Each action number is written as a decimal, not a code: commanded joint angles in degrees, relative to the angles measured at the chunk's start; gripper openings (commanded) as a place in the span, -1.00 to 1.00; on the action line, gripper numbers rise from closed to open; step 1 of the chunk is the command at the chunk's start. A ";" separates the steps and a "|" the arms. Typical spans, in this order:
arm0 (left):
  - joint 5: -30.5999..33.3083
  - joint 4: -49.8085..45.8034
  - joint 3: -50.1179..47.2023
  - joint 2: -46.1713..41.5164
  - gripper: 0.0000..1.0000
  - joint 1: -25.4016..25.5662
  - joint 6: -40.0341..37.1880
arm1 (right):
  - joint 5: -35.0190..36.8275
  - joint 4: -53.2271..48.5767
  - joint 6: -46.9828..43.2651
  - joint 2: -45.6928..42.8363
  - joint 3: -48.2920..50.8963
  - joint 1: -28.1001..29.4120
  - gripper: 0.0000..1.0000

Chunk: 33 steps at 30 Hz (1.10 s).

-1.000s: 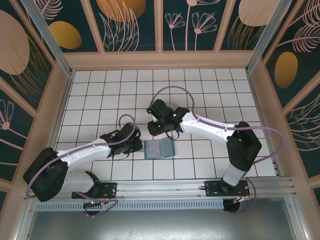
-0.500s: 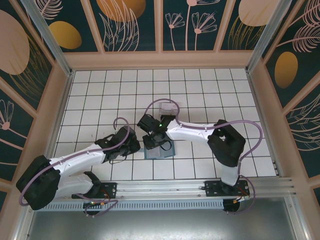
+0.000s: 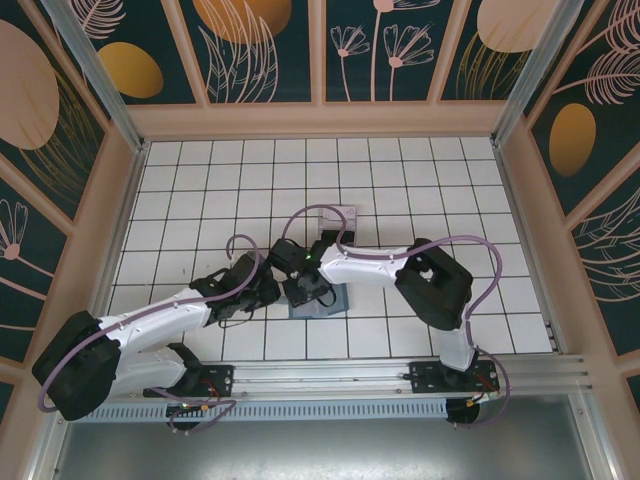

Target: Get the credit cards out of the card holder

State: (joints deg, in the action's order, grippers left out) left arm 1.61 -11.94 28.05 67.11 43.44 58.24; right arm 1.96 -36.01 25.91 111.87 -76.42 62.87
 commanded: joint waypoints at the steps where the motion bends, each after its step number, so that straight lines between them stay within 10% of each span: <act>1: 0.40 0.96 -0.67 0.17 -0.65 0.04 0.48 | 2.20 -3.59 0.98 2.37 -1.14 0.68 -0.08; 17: -0.63 0.63 0.39 1.15 -0.64 0.05 -0.54 | 4.34 -3.38 1.77 0.33 -1.18 1.07 -0.56; 33: -8.64 1.42 7.07 3.46 -0.62 0.12 -3.37 | -12.42 22.17 4.62 -15.21 18.40 -5.96 -0.68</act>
State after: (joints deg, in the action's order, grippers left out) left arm -5.45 -10.48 33.71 69.21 43.44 55.92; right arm -6.09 -20.99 28.67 99.42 -61.23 58.22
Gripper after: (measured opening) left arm 0.190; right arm 0.164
